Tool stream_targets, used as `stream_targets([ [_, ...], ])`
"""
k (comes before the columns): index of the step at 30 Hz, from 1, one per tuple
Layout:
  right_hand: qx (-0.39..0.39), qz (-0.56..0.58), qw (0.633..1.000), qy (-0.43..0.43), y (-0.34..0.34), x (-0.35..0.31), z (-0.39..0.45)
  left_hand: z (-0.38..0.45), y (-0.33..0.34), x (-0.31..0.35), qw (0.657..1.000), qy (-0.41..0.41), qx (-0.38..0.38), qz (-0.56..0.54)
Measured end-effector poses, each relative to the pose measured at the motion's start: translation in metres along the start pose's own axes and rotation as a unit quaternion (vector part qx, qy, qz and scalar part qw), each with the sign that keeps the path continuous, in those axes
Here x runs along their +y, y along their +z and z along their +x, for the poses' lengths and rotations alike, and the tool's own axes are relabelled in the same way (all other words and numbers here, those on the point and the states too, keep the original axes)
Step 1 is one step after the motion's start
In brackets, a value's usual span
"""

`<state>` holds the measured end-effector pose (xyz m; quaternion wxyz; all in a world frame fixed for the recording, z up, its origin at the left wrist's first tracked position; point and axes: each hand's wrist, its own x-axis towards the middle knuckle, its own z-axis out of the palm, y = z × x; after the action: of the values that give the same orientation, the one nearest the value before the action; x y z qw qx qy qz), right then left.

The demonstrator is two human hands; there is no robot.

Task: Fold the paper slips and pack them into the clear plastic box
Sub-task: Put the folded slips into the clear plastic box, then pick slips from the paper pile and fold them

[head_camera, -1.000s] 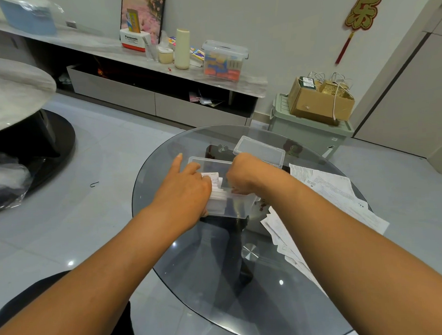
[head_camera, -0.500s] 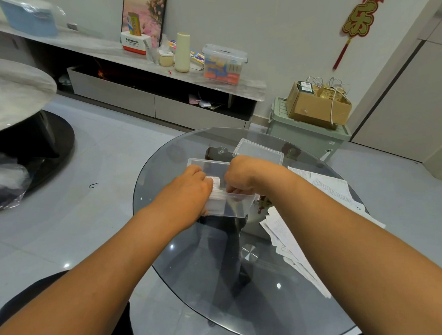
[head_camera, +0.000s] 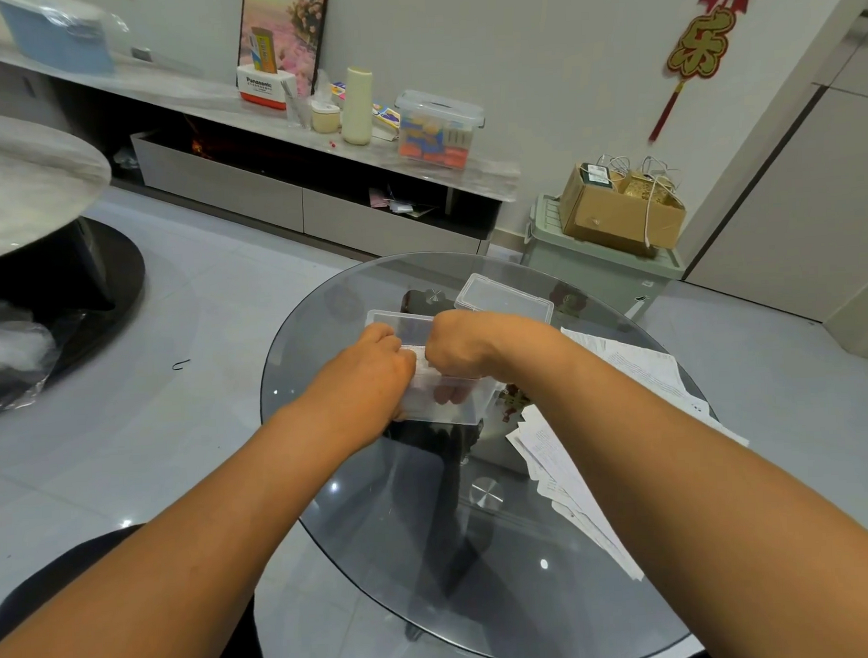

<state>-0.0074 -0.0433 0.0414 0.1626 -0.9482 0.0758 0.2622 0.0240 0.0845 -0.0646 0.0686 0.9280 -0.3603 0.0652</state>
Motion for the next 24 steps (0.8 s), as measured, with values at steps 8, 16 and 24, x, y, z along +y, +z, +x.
stream_targets([
  [8,0.101,0.027,0.994,-0.027,0.002,0.011,0.01,0.004,-0.001,-0.002,1.0,-0.027,0.005,0.003],
  [16,0.244,0.109,0.963,-0.042,-0.009,0.035,-0.009,0.023,-0.004,-0.007,0.998,-0.052,0.013,-0.028],
  [24,0.233,0.142,0.961,0.041,0.016,0.103,-0.022,0.024,0.008,-0.013,0.989,-0.026,0.147,-0.007],
])
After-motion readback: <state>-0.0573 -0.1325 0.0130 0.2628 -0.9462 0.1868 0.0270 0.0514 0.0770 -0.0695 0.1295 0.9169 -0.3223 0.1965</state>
